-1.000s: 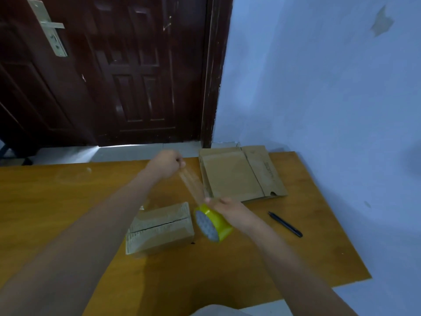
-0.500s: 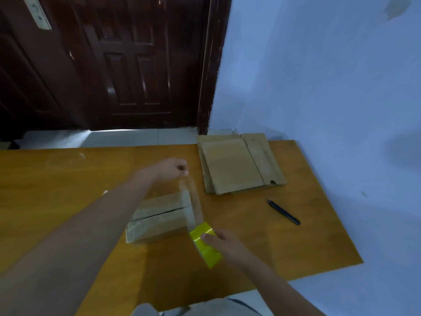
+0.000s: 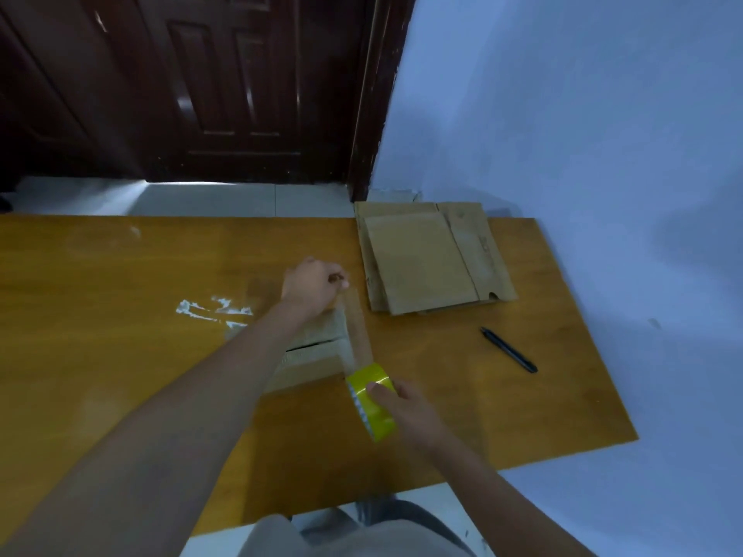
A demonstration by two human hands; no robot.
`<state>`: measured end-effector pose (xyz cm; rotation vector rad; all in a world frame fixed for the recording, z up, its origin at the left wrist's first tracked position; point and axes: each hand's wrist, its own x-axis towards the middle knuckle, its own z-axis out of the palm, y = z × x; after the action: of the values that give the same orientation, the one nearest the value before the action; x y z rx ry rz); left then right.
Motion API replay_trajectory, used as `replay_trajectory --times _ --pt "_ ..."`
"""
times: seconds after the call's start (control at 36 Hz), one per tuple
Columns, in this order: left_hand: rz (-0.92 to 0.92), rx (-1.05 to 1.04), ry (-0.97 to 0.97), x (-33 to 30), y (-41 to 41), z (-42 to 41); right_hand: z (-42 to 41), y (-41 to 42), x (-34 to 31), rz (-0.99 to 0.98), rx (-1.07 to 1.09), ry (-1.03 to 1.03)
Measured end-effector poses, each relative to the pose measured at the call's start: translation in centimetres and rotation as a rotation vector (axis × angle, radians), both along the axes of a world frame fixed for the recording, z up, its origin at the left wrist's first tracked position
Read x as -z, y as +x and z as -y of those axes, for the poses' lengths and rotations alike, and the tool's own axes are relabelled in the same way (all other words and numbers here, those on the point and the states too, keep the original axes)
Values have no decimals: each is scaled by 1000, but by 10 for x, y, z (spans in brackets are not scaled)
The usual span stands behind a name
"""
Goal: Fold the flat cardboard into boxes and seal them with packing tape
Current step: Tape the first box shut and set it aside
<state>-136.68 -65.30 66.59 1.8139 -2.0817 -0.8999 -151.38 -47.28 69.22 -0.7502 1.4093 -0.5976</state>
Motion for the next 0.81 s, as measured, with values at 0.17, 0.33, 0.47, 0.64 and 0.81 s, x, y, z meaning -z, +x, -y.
replay_trajectory --times 0.17,0.33,0.47,0.64,0.81 --pt "-194 -161 51 17 2 2 1 -2 -2 -38 -23 -27" --pt "-574 -378 244 20 2 2 -1 -4 2 -69 -13 -40" --pt "-653 -359 237 22 7 3 0 -5 1 -79 -32 -79" --pt "-526 -292 -1 30 6 -1 1 -8 2 -105 -98 -104" --pt "-616 -468 -43 32 14 6 -24 -4 11 -177 -199 -76"
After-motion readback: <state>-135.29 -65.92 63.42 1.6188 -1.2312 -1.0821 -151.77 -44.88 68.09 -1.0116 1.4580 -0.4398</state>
